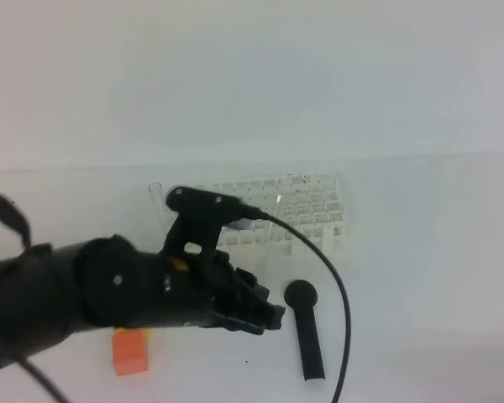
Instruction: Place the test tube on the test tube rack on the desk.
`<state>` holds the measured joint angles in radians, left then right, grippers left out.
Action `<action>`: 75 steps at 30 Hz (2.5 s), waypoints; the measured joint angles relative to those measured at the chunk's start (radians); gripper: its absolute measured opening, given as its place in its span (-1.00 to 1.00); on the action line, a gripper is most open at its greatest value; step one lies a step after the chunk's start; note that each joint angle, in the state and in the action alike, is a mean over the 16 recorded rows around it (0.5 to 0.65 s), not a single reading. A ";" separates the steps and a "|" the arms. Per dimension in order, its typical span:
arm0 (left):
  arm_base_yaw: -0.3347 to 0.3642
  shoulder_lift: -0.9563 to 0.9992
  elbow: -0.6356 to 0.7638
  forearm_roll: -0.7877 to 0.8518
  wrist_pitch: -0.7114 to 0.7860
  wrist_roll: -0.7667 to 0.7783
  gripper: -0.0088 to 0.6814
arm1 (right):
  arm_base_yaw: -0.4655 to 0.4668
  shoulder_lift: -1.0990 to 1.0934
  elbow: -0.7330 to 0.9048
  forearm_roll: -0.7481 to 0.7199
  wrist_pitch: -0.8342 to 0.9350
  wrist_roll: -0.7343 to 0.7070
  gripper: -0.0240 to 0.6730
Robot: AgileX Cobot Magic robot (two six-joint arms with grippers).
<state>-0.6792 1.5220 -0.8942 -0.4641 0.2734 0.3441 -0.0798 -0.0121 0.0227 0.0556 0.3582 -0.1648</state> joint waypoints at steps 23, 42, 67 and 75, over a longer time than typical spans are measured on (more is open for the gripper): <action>0.000 -0.638 0.444 -0.419 -0.247 0.456 -0.67 | 0.000 0.000 0.000 -0.008 0.000 -0.014 -0.94; 0.000 -0.662 0.451 -0.007 -0.243 0.061 -0.71 | 0.000 0.000 0.000 -0.011 0.000 -0.014 -0.94; 0.000 -0.511 0.754 0.905 -1.041 -0.736 -0.65 | 0.000 0.000 0.000 -0.011 0.000 -0.014 -0.94; 0.000 -0.352 0.759 1.005 -1.231 -0.772 -0.65 | 0.000 0.000 0.000 -0.011 0.000 -0.014 -0.94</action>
<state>-0.6792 1.1703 -0.1356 0.5408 -0.9580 -0.4275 -0.0798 -0.0121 0.0227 0.0450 0.3582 -0.1789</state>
